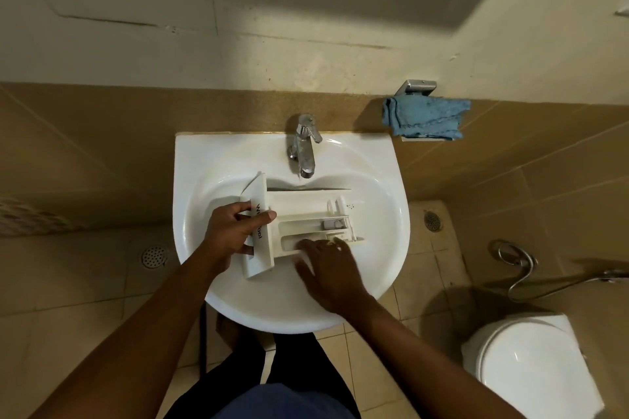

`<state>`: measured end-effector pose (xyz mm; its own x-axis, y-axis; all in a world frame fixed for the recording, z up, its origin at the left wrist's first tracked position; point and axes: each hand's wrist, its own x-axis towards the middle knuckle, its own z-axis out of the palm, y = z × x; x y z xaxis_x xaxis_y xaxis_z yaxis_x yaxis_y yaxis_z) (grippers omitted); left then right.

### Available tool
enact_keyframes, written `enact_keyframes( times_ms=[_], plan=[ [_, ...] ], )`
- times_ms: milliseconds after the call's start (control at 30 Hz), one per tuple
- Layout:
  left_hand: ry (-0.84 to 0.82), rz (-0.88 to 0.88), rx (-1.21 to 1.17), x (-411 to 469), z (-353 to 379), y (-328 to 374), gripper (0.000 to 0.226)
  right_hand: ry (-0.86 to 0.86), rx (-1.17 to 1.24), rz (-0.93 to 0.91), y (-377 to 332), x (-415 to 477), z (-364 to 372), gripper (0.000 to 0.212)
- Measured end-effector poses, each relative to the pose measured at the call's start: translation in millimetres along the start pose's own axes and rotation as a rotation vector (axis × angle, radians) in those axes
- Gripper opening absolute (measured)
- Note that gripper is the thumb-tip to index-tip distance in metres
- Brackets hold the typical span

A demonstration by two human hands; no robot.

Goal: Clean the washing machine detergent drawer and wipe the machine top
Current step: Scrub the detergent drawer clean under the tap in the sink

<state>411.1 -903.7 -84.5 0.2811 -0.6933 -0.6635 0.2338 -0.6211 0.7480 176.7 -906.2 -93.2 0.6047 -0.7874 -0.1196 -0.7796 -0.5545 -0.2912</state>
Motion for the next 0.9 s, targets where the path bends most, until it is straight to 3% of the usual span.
enact_keyframes(
  times_ms=[67,167,267,333,500,633,700,833,900],
  plan=[
    [-0.006,0.004,-0.003,-1.5,1.8,-0.2,0.066,-0.053,0.065,0.047,32.6,1.8,-7.7,0.033],
    [0.005,0.007,-0.011,-3.2,-0.9,-1.3,0.071,-0.090,0.373,0.110,54.5,23.3,-24.2,0.027],
    [0.015,0.001,-0.028,-4.1,-9.2,0.0,0.077,0.055,0.981,0.508,40.3,65.3,-52.2,0.028],
    [0.012,0.009,-0.021,-6.6,-9.7,1.7,0.070,0.033,1.393,0.709,34.1,100.6,-64.5,0.032],
    [0.036,0.018,-0.023,-11.1,-4.2,2.7,0.060,-0.103,2.014,0.865,13.3,165.0,-69.8,0.042],
    [0.047,0.018,-0.023,-8.2,-6.6,-0.2,0.076,-0.175,2.016,0.831,0.8,177.3,-68.8,0.048],
    [0.051,0.023,-0.022,-7.3,-6.0,-0.9,0.076,-0.278,1.879,0.810,5.4,162.8,-68.1,0.044],
    [0.067,0.010,-0.033,-5.9,-4.9,-2.0,0.078,-0.524,1.222,0.615,15.4,104.1,-49.5,0.038],
    [0.070,0.008,-0.020,-4.2,-5.4,-2.6,0.079,-0.446,0.862,0.300,26.1,70.4,-32.4,0.033]
  ],
)
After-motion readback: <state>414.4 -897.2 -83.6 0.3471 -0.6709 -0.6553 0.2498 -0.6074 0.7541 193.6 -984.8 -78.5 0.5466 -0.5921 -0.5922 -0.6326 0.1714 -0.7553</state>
